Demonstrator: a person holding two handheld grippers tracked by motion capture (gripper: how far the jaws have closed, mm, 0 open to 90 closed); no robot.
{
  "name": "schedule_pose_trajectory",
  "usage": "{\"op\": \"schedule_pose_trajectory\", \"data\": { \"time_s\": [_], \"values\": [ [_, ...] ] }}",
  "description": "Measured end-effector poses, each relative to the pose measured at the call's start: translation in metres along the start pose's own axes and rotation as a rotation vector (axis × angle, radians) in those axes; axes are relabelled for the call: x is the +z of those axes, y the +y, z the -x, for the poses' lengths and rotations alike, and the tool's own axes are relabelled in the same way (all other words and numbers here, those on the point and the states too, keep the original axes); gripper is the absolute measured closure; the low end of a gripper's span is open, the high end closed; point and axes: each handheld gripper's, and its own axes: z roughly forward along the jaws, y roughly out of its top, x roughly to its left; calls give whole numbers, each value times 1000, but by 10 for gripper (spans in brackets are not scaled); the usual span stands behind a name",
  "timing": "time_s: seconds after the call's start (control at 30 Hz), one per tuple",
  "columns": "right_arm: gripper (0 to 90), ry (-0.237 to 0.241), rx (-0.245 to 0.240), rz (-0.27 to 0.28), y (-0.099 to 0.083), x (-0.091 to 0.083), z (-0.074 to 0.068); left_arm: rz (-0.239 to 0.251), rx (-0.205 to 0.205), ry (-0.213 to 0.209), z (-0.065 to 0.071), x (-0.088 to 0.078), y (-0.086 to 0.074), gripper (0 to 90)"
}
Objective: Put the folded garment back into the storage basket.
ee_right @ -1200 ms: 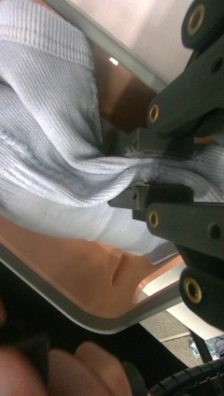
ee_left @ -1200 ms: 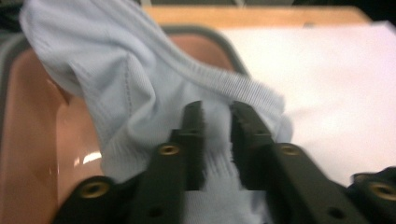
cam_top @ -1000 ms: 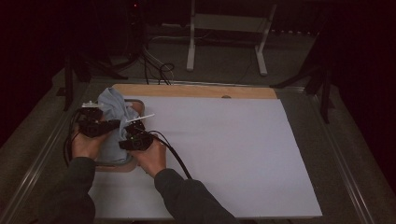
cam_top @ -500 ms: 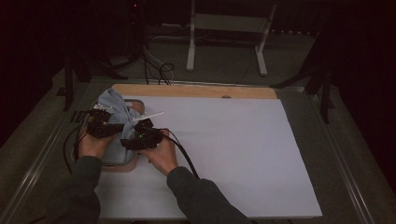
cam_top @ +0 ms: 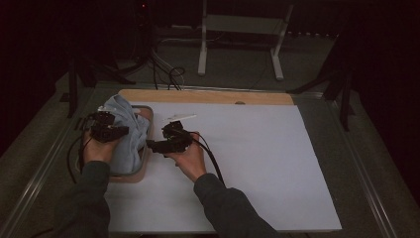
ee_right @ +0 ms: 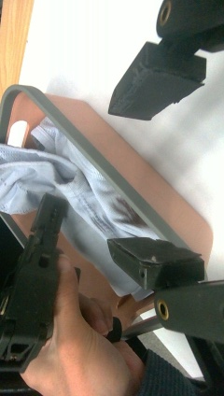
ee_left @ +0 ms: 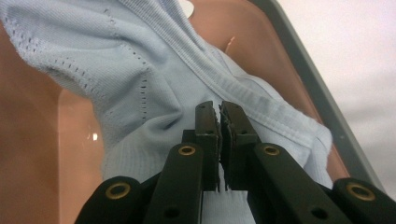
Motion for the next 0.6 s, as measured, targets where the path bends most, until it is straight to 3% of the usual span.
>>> {"op": "schedule_pose_trajectory", "data": {
  "time_s": [0.07,0.23,0.33,0.4,0.6],
  "values": [
    [297,-1,-4,3,0,-1,0,-51,35,-6,5,8,-1,878],
    [297,-2,-2,-5,-2,1,-1,-126,70,-20,14,22,-4,900],
    [297,-7,-3,-9,-3,3,0,-172,111,-24,16,26,-5,900],
    [299,-9,-1,-11,-4,3,0,-182,105,-26,15,26,-5,900],
    [301,-18,0,-6,-5,1,3,-242,111,48,4,27,-8,900]
  ]
}}
